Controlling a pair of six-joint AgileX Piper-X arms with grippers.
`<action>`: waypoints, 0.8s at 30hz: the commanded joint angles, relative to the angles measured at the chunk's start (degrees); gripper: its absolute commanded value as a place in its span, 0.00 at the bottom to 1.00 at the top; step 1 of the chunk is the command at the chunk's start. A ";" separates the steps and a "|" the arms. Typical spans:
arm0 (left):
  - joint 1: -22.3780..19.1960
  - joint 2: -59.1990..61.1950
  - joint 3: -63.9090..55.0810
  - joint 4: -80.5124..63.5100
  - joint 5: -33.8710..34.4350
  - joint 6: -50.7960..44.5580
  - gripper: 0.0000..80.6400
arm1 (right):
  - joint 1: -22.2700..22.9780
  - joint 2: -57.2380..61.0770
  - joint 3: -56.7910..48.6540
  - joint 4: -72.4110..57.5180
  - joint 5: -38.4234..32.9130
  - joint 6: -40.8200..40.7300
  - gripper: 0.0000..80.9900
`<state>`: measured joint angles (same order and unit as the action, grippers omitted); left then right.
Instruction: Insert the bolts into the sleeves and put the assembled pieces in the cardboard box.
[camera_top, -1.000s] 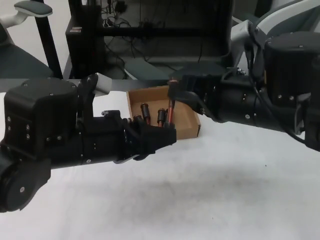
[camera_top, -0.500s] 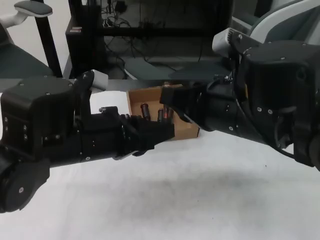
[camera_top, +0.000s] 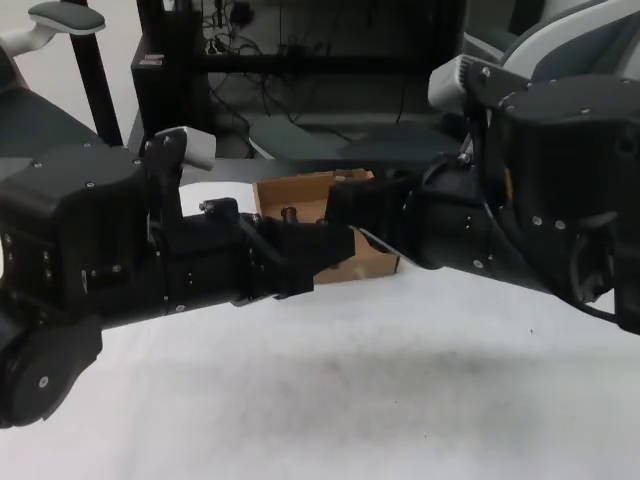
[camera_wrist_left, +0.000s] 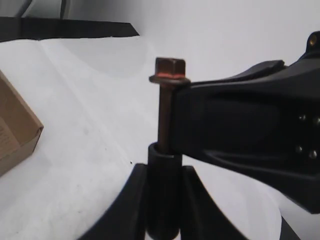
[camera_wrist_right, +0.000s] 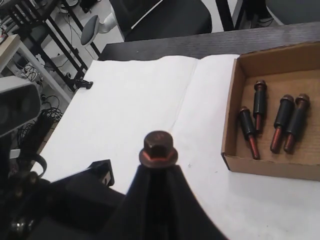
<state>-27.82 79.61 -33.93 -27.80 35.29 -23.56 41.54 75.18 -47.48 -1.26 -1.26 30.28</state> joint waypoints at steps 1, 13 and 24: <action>-0.09 -0.69 -0.66 -2.93 -1.37 1.10 0.02 | 1.30 -1.22 -0.51 -0.47 -7.25 0.20 0.01; -0.09 -0.69 -0.66 -2.94 -1.37 1.10 0.02 | 1.10 -1.22 -0.51 0.10 -6.63 3.91 0.86; -0.09 -0.69 -0.66 -2.94 -1.36 2.52 0.02 | -0.82 -1.22 -0.51 0.34 -6.77 3.12 0.86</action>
<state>-27.82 79.69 -33.93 -28.10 33.72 -22.63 41.74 74.32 -47.73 -1.88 -7.42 33.53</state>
